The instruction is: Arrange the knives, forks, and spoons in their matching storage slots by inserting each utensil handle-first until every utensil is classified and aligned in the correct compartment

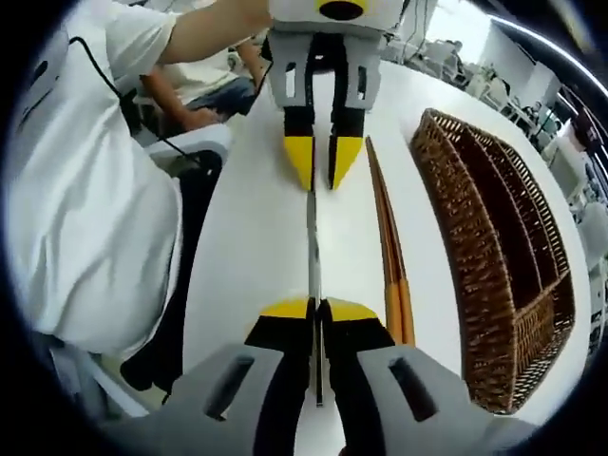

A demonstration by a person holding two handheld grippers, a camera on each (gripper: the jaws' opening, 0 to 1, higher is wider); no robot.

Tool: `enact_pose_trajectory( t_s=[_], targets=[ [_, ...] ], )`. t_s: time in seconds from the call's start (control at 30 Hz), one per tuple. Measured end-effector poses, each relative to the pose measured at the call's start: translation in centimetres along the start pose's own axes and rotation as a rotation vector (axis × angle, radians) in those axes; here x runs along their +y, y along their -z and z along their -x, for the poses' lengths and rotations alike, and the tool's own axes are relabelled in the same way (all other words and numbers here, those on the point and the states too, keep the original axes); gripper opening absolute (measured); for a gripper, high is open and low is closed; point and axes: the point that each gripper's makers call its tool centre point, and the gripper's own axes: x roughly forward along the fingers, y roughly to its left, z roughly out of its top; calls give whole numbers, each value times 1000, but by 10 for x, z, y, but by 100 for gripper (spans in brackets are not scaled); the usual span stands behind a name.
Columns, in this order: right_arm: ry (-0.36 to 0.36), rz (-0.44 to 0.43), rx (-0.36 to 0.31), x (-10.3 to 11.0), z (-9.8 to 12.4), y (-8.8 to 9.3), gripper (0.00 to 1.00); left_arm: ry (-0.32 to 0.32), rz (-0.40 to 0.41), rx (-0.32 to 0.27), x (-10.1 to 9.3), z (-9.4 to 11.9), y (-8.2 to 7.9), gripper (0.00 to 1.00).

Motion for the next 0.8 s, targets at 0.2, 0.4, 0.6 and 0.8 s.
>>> enact_pose_trajectory(
  t_s=[0.2,0.4,0.6,0.8],
  targets=[
    [-40,-67,-33,3,0,-1,4,-2,-16,23,3,-1,2,2],
    [-88,-146,-74,5,1,-1,4,12,-13,22,4,-2,1,1],
    [-98,-166,-92,2,5,3,5,26,-5,19,6,-4,-1,1],
    [-97,-175,-103,1,13,9,5,42,15,33,8,-5,0,1]
  ],
)
